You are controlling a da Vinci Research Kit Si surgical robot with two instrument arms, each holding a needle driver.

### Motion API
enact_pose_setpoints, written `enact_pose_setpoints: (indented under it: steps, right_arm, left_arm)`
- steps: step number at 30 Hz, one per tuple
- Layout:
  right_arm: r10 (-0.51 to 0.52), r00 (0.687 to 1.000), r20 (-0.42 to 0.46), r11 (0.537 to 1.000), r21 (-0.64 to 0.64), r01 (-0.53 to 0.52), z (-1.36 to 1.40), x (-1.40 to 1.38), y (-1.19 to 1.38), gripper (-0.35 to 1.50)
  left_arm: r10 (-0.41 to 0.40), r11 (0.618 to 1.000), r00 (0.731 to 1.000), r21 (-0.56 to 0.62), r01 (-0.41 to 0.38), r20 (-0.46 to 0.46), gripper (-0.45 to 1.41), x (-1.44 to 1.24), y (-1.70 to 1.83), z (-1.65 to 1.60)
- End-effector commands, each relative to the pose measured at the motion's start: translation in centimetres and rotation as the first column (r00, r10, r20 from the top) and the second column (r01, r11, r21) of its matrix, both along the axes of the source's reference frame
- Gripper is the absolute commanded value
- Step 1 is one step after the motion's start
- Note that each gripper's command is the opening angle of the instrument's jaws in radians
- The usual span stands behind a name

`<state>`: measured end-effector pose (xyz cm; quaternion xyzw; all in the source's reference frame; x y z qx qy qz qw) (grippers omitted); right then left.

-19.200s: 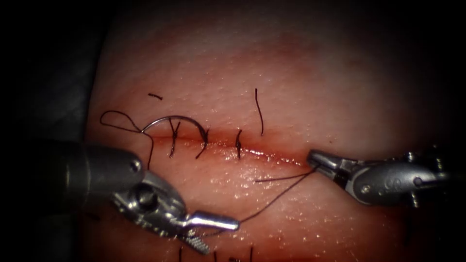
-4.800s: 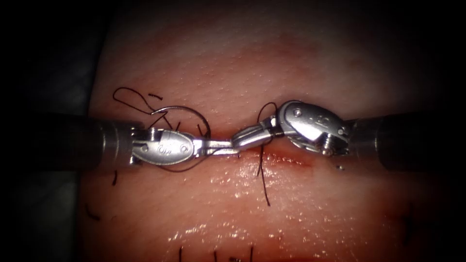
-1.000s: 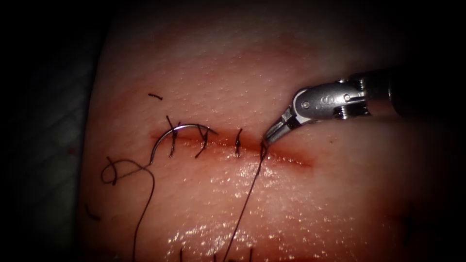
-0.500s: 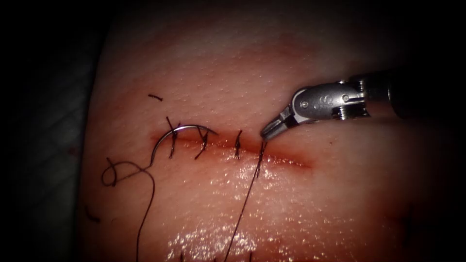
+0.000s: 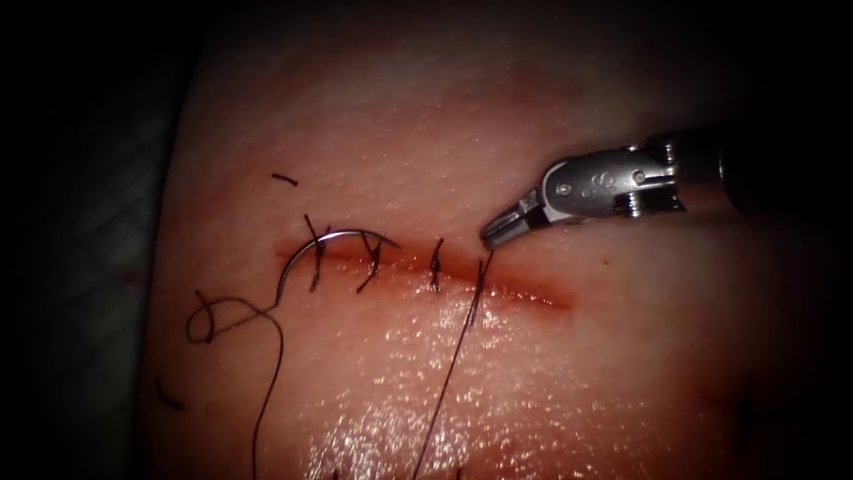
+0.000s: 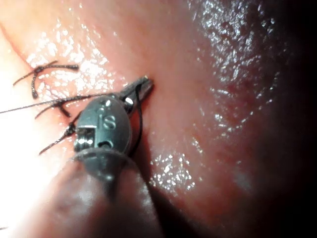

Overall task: Wound Closure
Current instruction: Loop the suture one time counter-clockwise around the right tool.

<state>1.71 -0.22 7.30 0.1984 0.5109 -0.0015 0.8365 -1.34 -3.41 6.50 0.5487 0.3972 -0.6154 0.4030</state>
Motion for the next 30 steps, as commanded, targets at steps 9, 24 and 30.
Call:
enact_pose_setpoints:
  steps: [9,24,30]
  right_arm:
    - [0.21,0.971,-0.111,0.978,0.038,-0.207,-0.27,0.07,-0.17,1.25]
    - [0.549,0.81,-0.206,0.817,-0.073,-0.572,-1.11,-0.47,-0.49,1.25]
    - [0.463,0.839,-0.286,0.86,-0.084,-0.504,-1.02,-0.15,-0.95,-0.35]
  left_arm:
    - [-0.243,0.967,0.97,-0.077,0.243,0.004,-0.45,-0.21,0.79,-0.33]
    - [-0.645,0.757,0.759,-0.061,0.65,0.091,-0.45,-0.65,2.59,-1.03]
    - [-0.744,0.661,0.659,-0.027,0.75,0.114,-0.45,-0.64,3.07,-1.06]
